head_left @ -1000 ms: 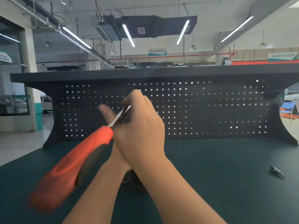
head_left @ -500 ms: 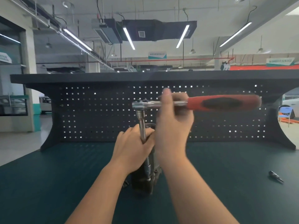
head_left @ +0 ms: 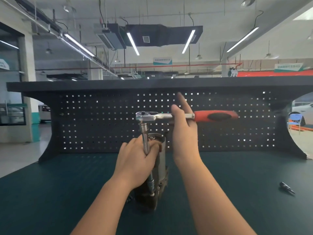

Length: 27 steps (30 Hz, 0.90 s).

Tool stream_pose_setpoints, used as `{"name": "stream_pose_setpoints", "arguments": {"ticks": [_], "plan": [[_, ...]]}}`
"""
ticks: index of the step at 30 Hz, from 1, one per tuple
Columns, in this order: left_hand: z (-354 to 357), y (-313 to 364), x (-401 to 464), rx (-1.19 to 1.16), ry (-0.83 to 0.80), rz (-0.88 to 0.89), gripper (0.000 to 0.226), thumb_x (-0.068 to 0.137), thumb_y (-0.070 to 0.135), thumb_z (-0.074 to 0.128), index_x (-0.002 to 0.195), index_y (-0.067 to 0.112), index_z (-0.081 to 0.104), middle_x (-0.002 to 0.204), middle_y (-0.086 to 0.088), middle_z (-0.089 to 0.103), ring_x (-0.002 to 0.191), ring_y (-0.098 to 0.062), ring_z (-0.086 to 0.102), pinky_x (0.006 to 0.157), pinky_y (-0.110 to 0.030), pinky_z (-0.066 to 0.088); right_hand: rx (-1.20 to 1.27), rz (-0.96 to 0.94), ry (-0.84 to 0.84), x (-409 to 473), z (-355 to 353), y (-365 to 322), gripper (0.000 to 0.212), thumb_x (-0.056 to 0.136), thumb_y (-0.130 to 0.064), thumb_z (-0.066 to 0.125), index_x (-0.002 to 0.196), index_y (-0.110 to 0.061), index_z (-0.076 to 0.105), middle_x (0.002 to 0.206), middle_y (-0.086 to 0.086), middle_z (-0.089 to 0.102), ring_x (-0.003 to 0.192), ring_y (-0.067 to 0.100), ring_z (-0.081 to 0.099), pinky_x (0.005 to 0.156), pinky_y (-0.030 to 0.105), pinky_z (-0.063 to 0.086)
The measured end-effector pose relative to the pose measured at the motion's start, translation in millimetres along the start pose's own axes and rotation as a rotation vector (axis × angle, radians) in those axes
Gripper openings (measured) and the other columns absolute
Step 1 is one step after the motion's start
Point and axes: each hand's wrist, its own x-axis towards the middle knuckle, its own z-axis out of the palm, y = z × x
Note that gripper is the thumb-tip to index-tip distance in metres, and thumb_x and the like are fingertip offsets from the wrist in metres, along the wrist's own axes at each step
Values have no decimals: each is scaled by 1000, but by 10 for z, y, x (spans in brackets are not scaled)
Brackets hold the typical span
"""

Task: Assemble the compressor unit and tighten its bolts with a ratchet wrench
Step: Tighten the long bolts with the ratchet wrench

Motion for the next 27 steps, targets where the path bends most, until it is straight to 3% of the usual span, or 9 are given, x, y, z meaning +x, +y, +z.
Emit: {"name": "stream_pose_setpoints", "arguments": {"ticks": [1,2,3,6,10,14,17,24,27], "plan": [[20,21,-1,29,4,26,44,94,51,29,83,33,68,87,17,55,86,-5,51,81,-34,32,39,38,14,-3,-26,24,41,95,-19,50,131,-37,54,110,-32,62,106,-11,56,89,11,46],[33,45,-5,50,-1,44,49,91,57,24,77,32,64,85,16,54,84,-3,49,77,-34,31,46,-26,75,-8,-26,29,44,95,-15,48,134,-35,52,116,-22,25,103,-1,18,78,4,45],[53,70,-3,56,-11,49,52,87,63,21,72,33,60,82,15,53,82,-3,48,73,-34,33,38,-111,112,-59,5,5,44,93,-13,46,132,-31,54,75,-32,37,64,-14,35,68,3,43],[67,91,22,74,-28,23,35,74,66,23,75,49,53,81,17,52,80,-5,49,69,-34,43,-151,-339,90,-108,77,35,29,90,-24,43,109,-31,63,89,-8,58,73,-5,49,72,10,42],[103,35,44,221,-51,61,41,64,68,26,75,37,50,84,20,48,83,-1,44,60,-24,36,-262,-79,23,-60,60,57,27,86,-39,36,98,-35,61,98,-10,59,97,3,56,84,25,45],[64,6,47,239,-97,27,48,58,84,31,90,53,48,84,26,42,84,0,39,57,-21,27,-167,186,-131,-3,-27,67,42,88,-53,30,121,-41,54,106,-15,58,92,-12,56,79,11,45],[19,-25,63,259,-156,16,69,55,91,38,113,56,42,97,30,42,96,2,38,67,-24,36,-158,377,-194,18,-38,56,52,76,-69,27,116,-53,56,123,-6,60,117,16,55,103,44,42],[-327,-266,96,-351,-334,-108,81,50,63,79,117,69,32,121,26,47,109,-4,59,83,-23,50,-130,406,-204,-33,61,24,58,62,-74,29,108,-54,60,123,2,62,112,24,59,99,50,46],[-266,-411,108,-630,-109,-239,69,54,74,73,116,51,56,117,21,60,111,-3,60,92,-27,49,-135,398,-169,-40,71,24,59,64,-72,29,108,-50,62,123,3,62,114,22,58,102,49,43]]}}
